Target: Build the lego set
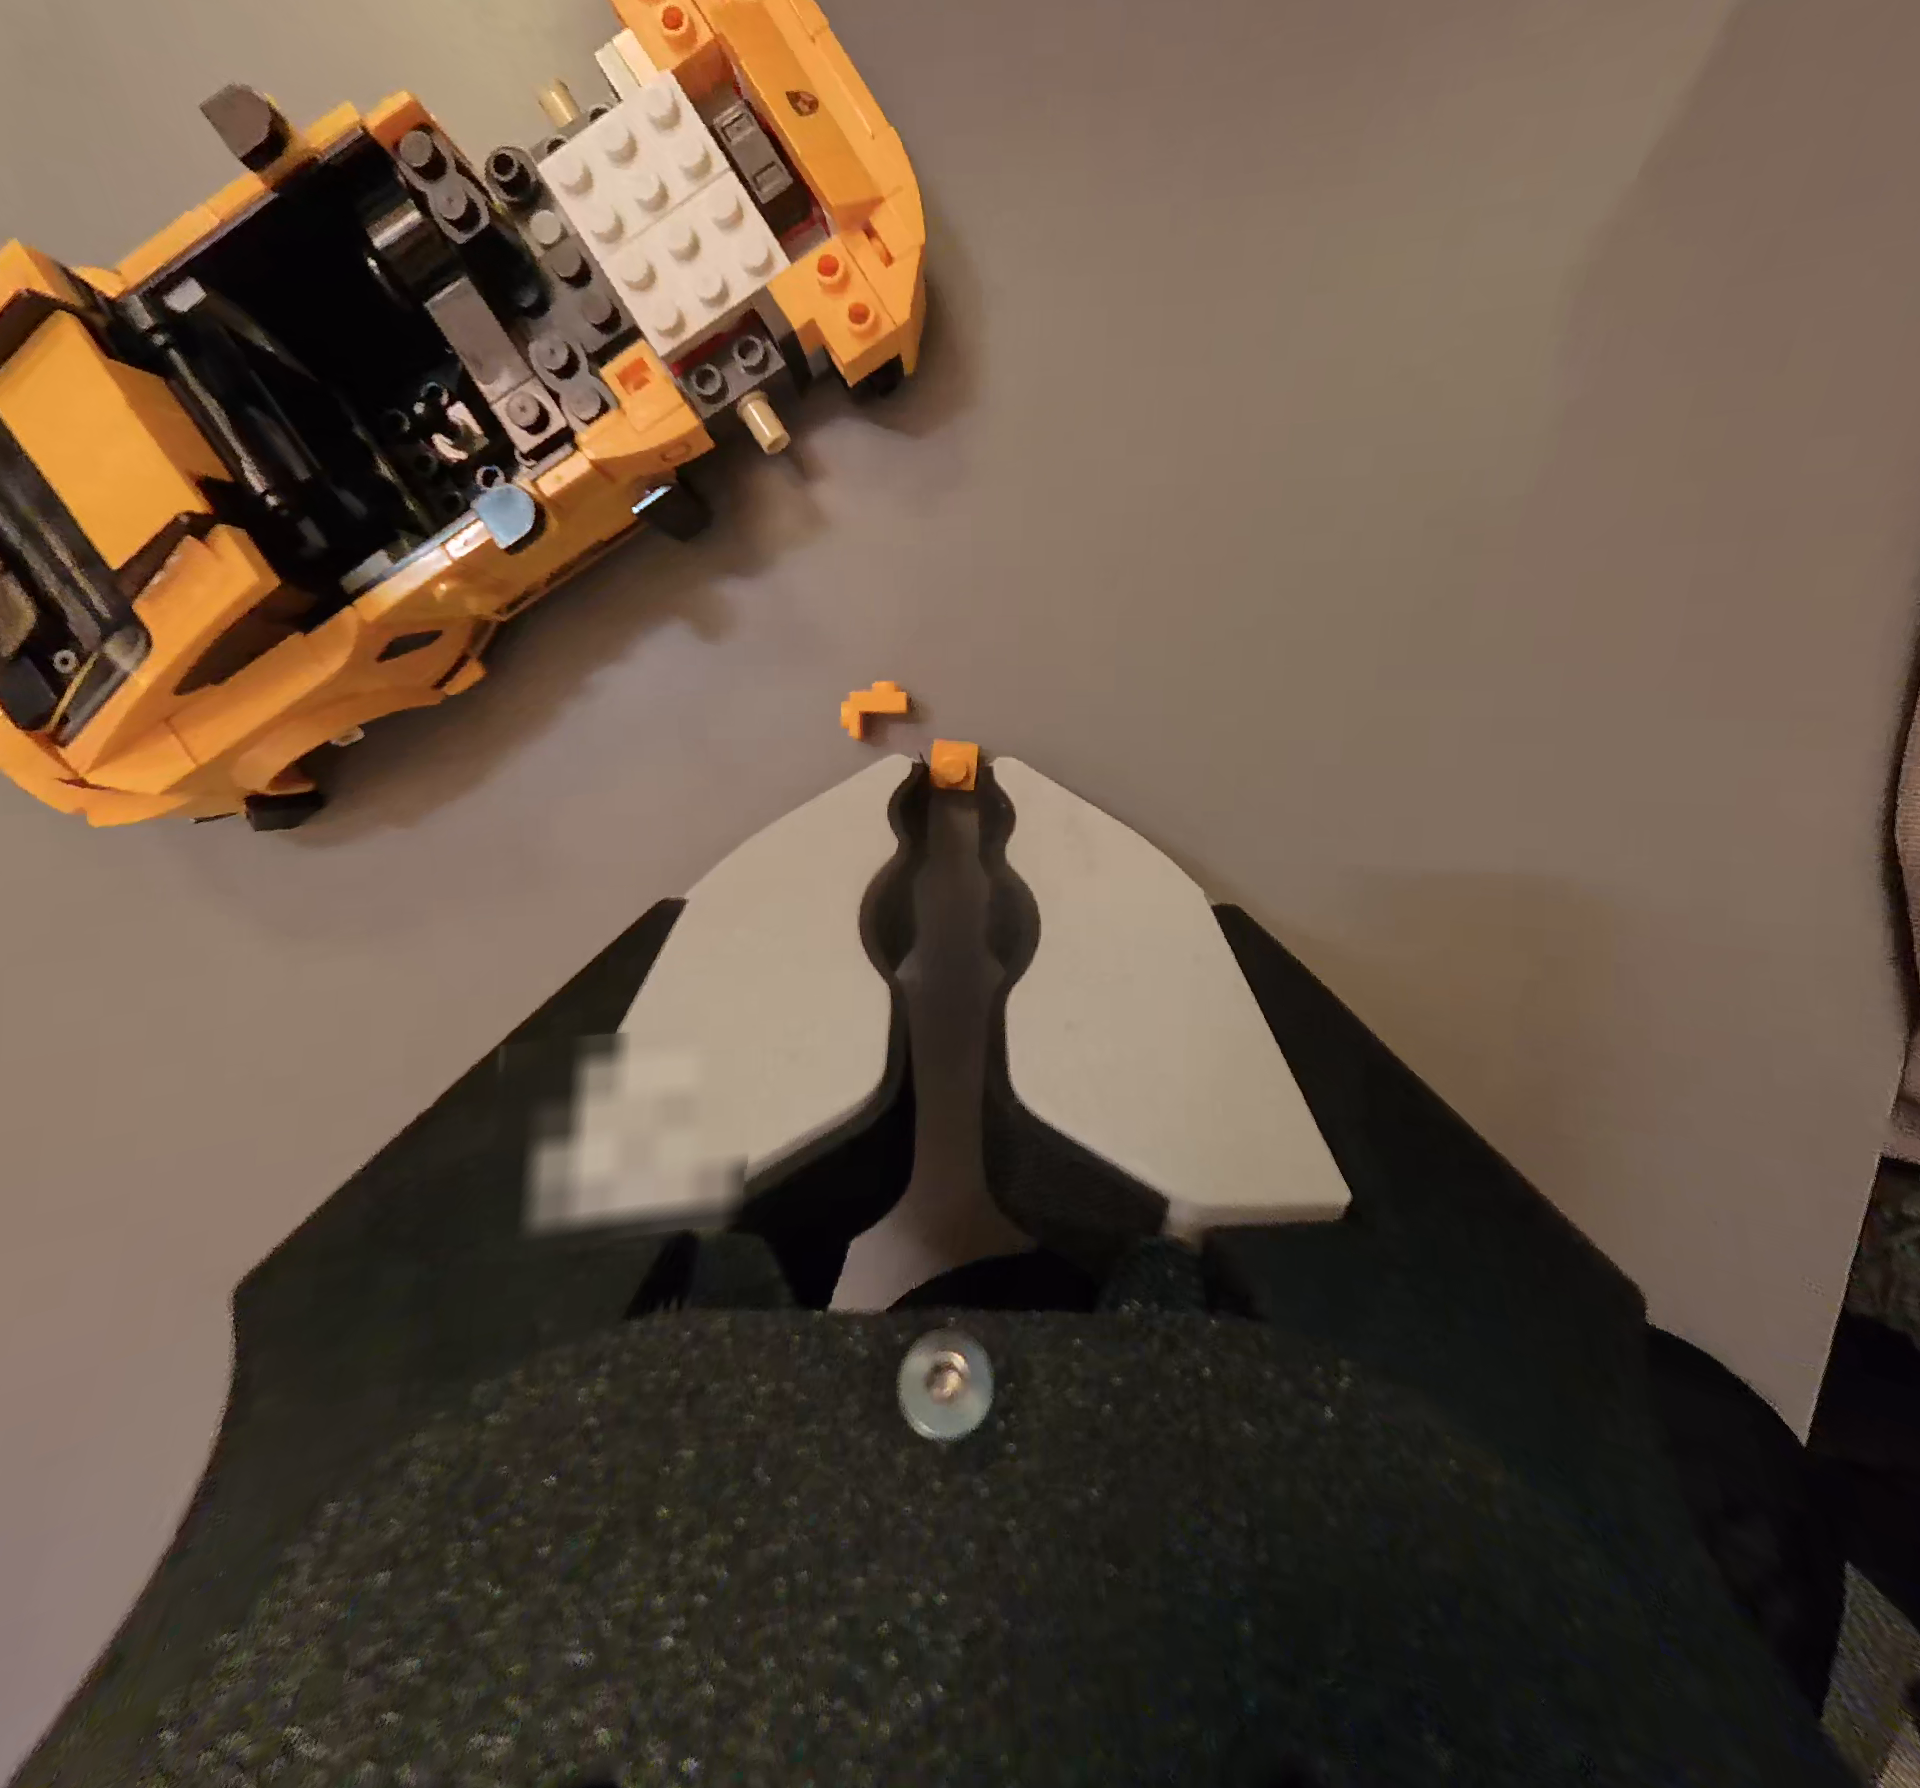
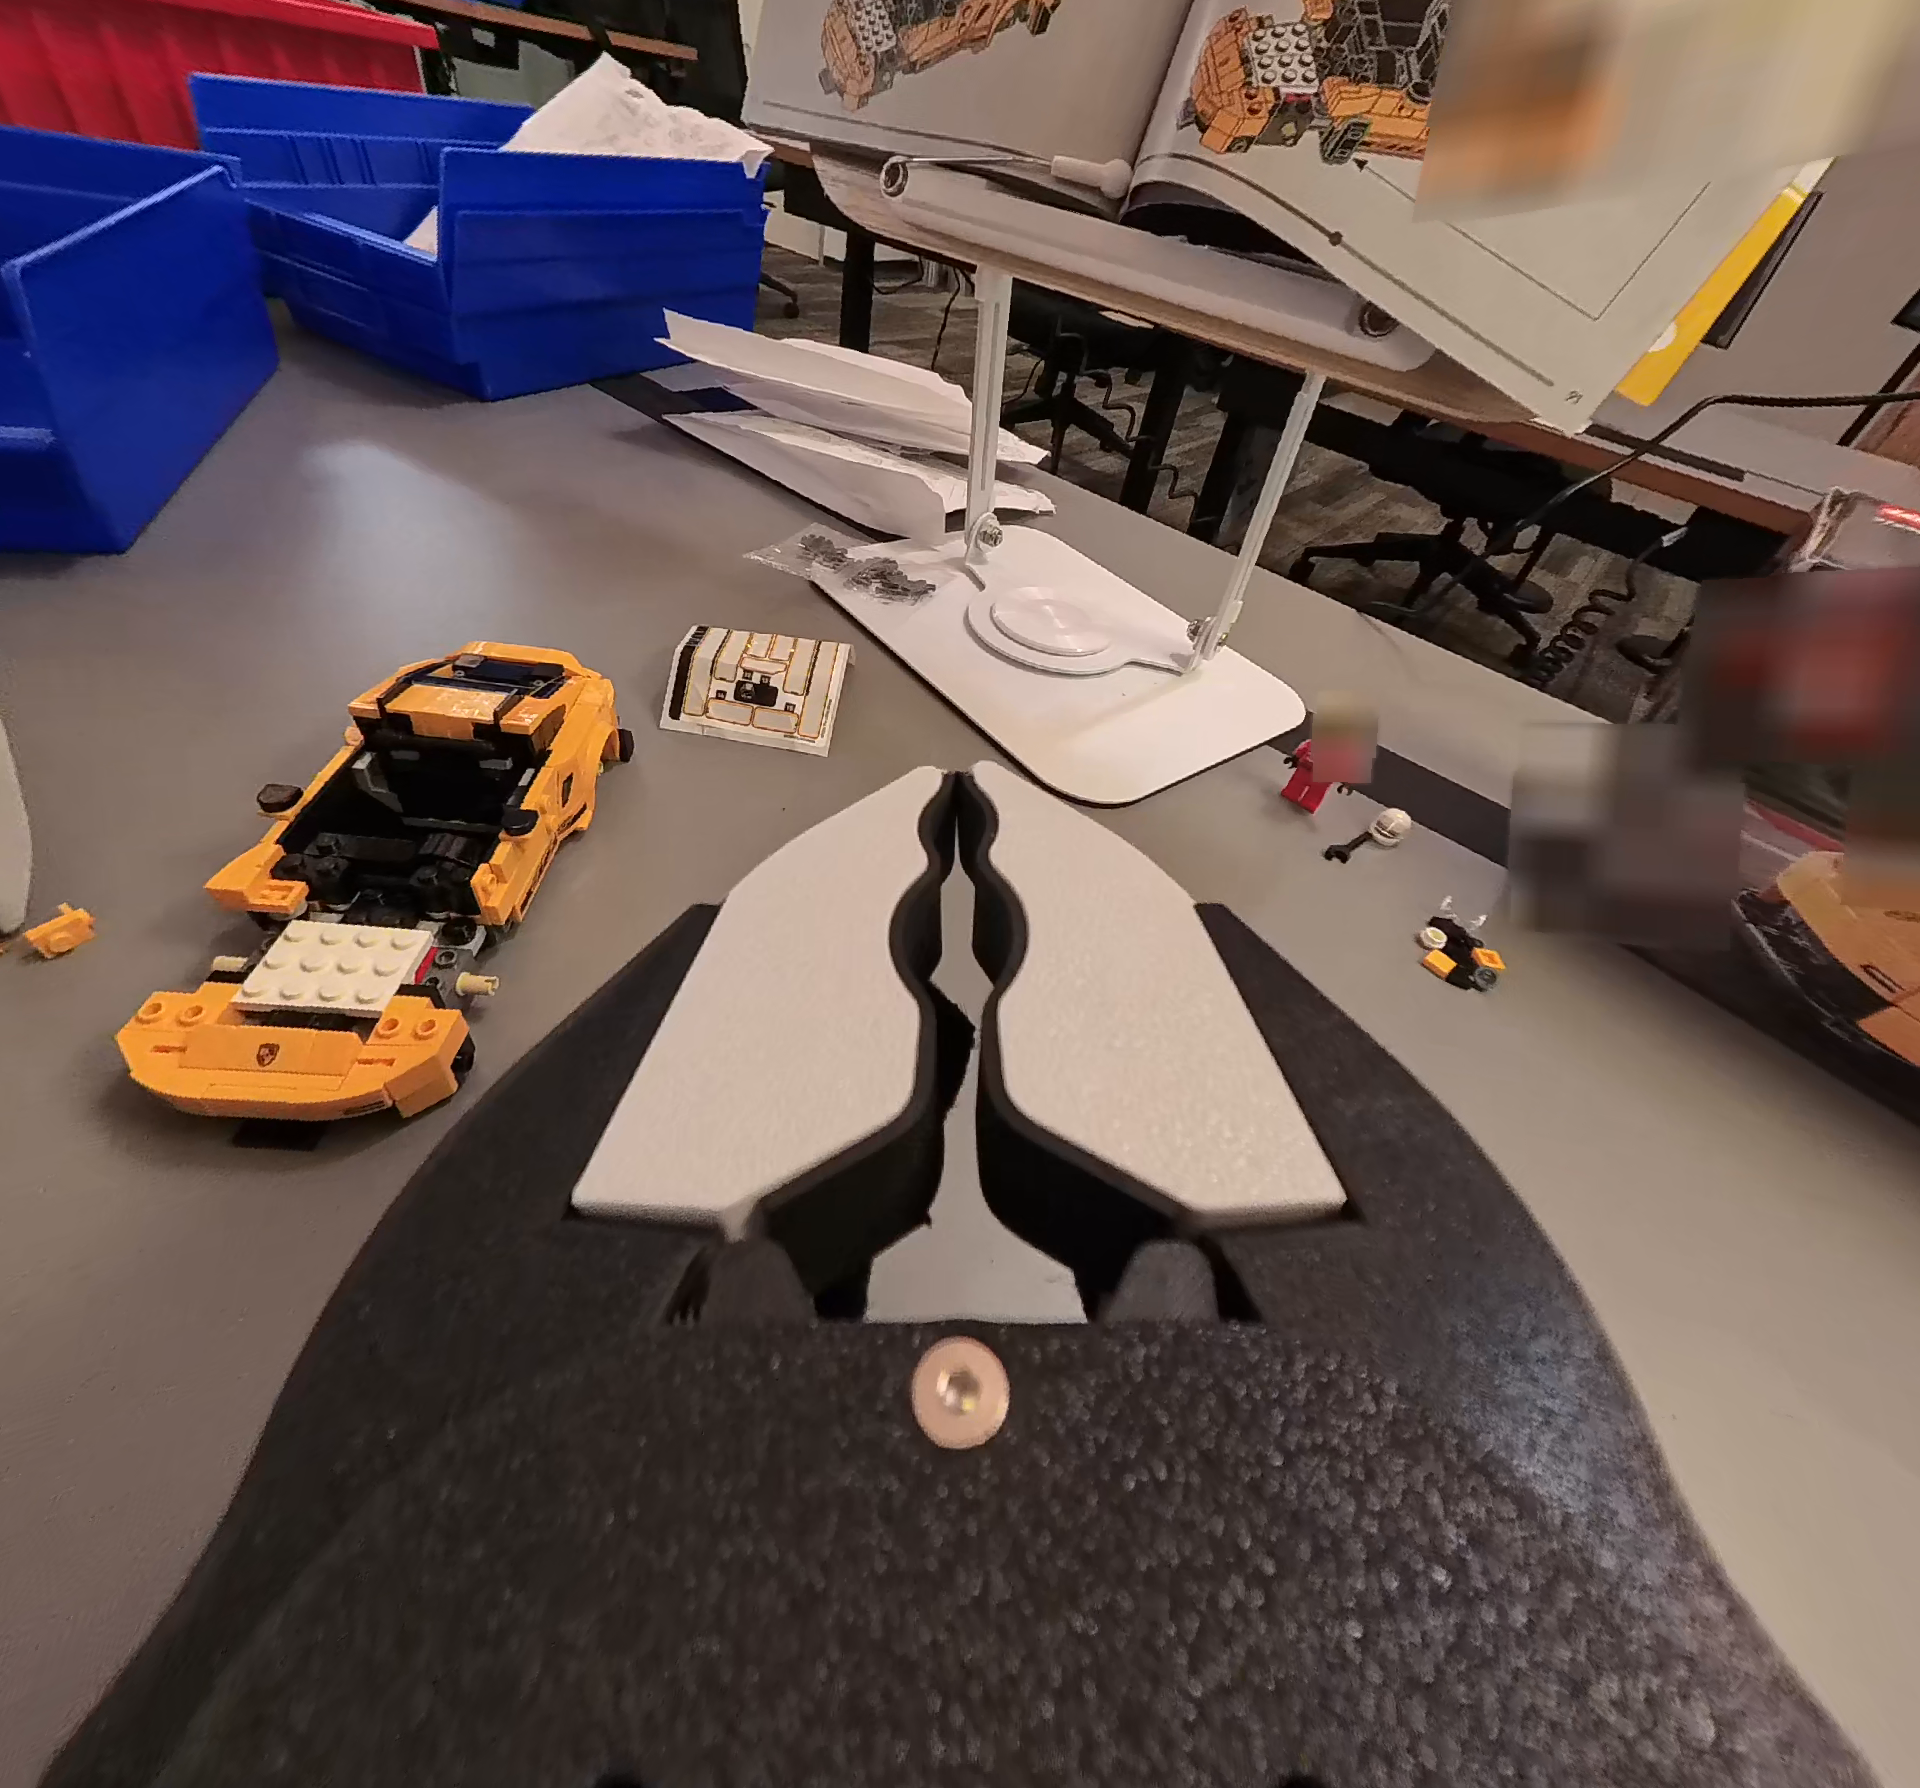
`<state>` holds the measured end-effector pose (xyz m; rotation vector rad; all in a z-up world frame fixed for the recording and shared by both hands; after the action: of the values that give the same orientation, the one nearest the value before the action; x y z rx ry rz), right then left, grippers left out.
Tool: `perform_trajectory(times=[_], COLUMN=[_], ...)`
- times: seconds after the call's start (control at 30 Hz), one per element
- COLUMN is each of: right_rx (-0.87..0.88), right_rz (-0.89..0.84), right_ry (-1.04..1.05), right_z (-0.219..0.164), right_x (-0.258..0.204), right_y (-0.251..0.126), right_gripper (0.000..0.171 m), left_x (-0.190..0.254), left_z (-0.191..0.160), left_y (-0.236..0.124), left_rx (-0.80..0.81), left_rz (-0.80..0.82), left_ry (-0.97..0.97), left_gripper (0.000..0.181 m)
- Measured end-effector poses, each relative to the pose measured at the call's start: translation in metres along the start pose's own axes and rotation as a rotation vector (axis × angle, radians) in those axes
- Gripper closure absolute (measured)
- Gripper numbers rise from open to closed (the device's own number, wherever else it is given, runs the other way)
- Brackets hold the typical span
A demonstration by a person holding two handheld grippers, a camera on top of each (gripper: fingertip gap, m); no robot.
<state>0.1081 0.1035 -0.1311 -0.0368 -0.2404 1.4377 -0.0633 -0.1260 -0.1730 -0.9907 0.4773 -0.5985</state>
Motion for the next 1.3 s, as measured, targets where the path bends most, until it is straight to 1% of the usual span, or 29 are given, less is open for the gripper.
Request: perform_trajectory(times=[0.1, 0.3, 0.4, 0.5, 0.6, 0.67, 0.73, 0.8, 0.87, 0.93, 1.03, 1.17, 1.3], right_rx=[-0.002, -0.003, -0.003, -0.004, -0.005, -0.003, -0.002, 0.000, 0.004, 0.005, 0.000, -0.017, -0.025], right_rz=[0.000, 0.001, 0.000, 0.000, 0.001, 0.001, -0.001, -0.006, -0.014, -0.020, -0.027, -0.030, -0.030], right_ry=[-0.002, -0.004, -0.005, -0.003, -0.004, -0.004, -0.006, -0.007, -0.007, -0.008, -0.007, -0.005, -0.007], right_z=[0.000, 0.000, 0.000, 0.000, -0.001, 0.000, 0.000, 0.001, 0.001, 0.001, 0.000, -0.003, -0.005], right_x=[0.000, -0.001, -0.001, 0.000, 0.000, 0.000, 0.000, 0.000, 0.001, 0.001, 0.002, 0.002, 0.003], right_y=[0.000, 0.000, 0.000, 0.000, 0.000, 0.000, 0.000, -0.001, -0.001, -0.001, 0.000, 0.002, 0.002], right_gripper=[0.171, 0.171, 0.171, 0.171, 0.171, 0.171, 0.171, 0.171, 0.171, 0.171, 0.171, 0.171, 0.171], left_x=[0.002, 0.008, 0.008, 0.003, -0.013, -0.029, -0.047, -0.066, -0.084, -0.096, -0.107, -0.110, -0.113], left_z=[0.000, -0.002, -0.003, -0.005, -0.016, -0.032, -0.054, -0.083, -0.116, -0.149, -0.189, -0.223, -0.245], left_y=[0.000, -0.002, -0.009, -0.038, -0.089, -0.129, -0.163, -0.187, -0.200, -0.200, -0.187, -0.170, -0.163], left_rx=[0.005, -0.002, 0.027, 0.091, 0.162, 0.176, 0.150, 0.088, -0.007, -0.085, -0.186, -0.353, -0.450], left_rz=[-0.018, -0.034, -0.039, -0.008, 0.125, 0.235, 0.350, 0.420, 0.450, 0.406, 0.347, 0.298, 0.247], left_ry=[0.004, 0.013, -0.010, -0.049, -0.097, -0.150, -0.218, -0.297, -0.388, -0.464, -0.540, -0.543, -0.575], left_gripper=[0.167, 0.149, 0.143, 0.138, 0.140, 0.145, 0.149, 0.151, 0.154, 0.159, 0.163, 0.164, 0.162])
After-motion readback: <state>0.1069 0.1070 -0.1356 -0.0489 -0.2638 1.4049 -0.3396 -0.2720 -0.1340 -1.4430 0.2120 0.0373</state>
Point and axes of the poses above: each gripper's, where its closed fingertips meet, y out along the fingers, z out of its top, x = y × z across the jaws, the point moved 9 cm from there along -y, back along the fingers, and after that the axes turned 6 degrees about z, right-handed, at the moved point
